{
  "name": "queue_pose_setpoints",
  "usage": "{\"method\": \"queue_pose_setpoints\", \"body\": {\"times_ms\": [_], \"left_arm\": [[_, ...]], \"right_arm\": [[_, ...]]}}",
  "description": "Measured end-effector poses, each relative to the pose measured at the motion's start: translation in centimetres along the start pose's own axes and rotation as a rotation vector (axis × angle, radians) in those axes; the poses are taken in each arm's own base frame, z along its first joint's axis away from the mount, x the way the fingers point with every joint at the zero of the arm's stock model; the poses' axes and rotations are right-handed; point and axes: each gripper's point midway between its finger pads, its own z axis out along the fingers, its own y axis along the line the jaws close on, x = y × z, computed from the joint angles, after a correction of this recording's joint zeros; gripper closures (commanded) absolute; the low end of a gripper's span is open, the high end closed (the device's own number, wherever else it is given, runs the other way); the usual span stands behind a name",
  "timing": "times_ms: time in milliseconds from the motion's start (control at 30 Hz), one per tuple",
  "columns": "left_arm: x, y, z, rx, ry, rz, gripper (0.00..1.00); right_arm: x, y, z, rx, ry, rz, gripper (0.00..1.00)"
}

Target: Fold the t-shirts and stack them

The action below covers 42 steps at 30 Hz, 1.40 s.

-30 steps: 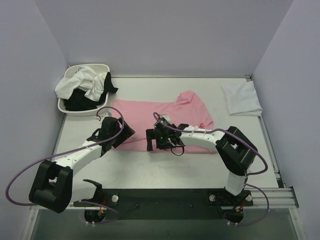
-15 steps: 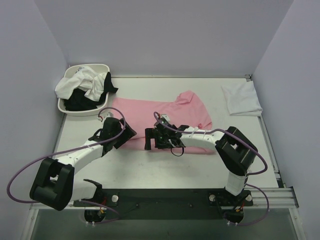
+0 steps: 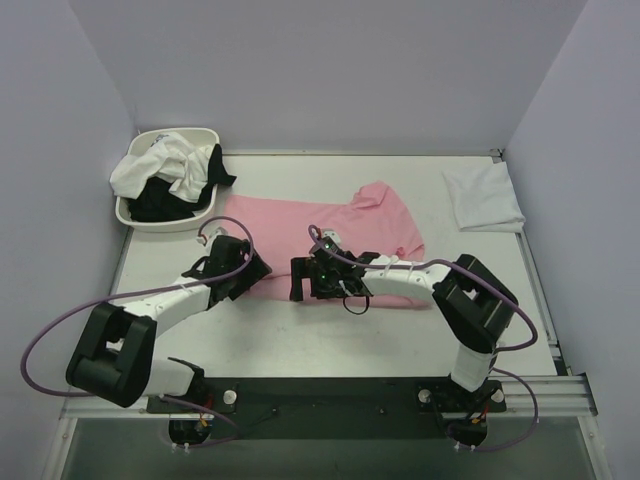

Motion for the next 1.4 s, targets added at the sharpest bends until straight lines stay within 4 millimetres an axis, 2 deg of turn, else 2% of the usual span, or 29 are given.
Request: {"method": "queue_pose_setpoints", "body": {"times_ms": [567, 1400], "left_arm": [[-1.0, -1.4, 1.4, -0.004, -0.010, 0.000, 0.12], [-1.2, -1.0, 1.2, -0.038, -0.006, 0.007, 0.13]], "right_arm": [[0.5, -0.4, -0.5, -0.011, -0.012, -0.001, 0.00], [0.6, -0.4, -0.6, -0.023, -0.027, 0.000, 0.00]]}}
